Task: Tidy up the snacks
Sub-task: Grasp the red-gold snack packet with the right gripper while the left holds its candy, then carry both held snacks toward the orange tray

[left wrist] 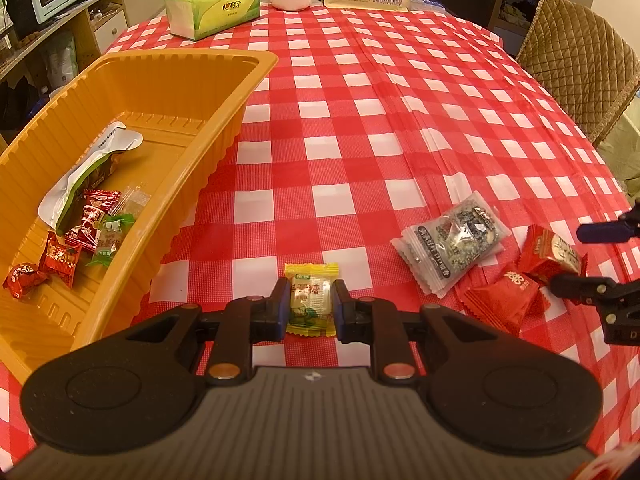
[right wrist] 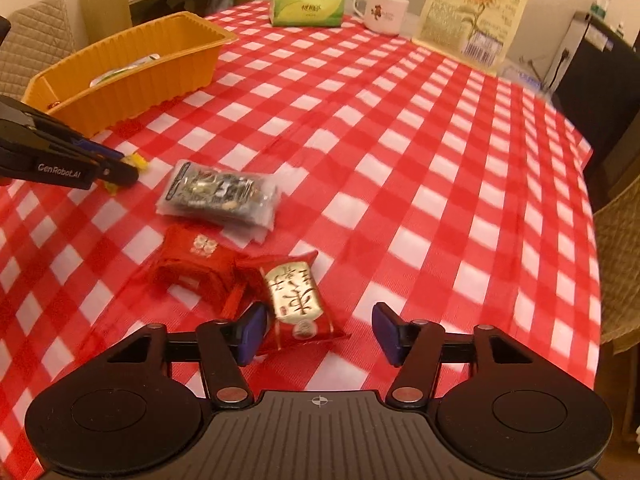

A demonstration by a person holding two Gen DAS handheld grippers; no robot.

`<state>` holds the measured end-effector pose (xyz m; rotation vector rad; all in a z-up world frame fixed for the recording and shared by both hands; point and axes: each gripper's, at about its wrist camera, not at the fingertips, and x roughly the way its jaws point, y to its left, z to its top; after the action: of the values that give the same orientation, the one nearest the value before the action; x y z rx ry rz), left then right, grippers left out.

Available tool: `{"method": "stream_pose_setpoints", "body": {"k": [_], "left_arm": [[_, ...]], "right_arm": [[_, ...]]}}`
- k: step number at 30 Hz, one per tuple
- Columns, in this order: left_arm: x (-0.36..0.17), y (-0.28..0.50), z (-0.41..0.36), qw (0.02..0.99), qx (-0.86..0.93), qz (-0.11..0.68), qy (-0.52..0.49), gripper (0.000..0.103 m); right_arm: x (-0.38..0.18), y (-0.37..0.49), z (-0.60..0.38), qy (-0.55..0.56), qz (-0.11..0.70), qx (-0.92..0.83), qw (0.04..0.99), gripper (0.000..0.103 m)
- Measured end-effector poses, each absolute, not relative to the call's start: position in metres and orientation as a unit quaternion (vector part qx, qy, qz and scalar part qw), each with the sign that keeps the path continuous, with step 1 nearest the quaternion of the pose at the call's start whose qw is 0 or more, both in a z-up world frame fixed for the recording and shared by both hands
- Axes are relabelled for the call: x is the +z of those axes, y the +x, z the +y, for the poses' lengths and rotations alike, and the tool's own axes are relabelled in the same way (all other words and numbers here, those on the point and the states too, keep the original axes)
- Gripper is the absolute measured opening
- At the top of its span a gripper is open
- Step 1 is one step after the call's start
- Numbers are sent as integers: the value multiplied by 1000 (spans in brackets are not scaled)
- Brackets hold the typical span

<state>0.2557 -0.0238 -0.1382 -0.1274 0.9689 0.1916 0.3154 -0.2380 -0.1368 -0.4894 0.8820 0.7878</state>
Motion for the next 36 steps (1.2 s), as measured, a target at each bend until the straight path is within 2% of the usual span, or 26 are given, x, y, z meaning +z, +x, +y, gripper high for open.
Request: {"method": "stream_pose_setpoints", "body": {"k": [5,6,7,12,24,36], "left_arm": [[-138,255,-24,878,91,465,-62,19],[-138,254,-24,879,89,465,-62,19],[-138,254,-24,879,88,465,-62,19],[-137,250,-25,879,78,465,-66,19],[-108,234,-27,893,46,441,-73,19],[-60,205,-4,907,25,412,-78,19]], "right_arm": [[-142,317,-230,-227,412,388,793,59],[-143,317,-229,-226,410,391,792,56],[-144,316,-228,-222,411,396,790,41],[-143,314,-233,-194,422,387,797,33],[-103,311,-257,-72,430,343,832,31],[-60,276,-217,-37,406,372,834,31]]}}
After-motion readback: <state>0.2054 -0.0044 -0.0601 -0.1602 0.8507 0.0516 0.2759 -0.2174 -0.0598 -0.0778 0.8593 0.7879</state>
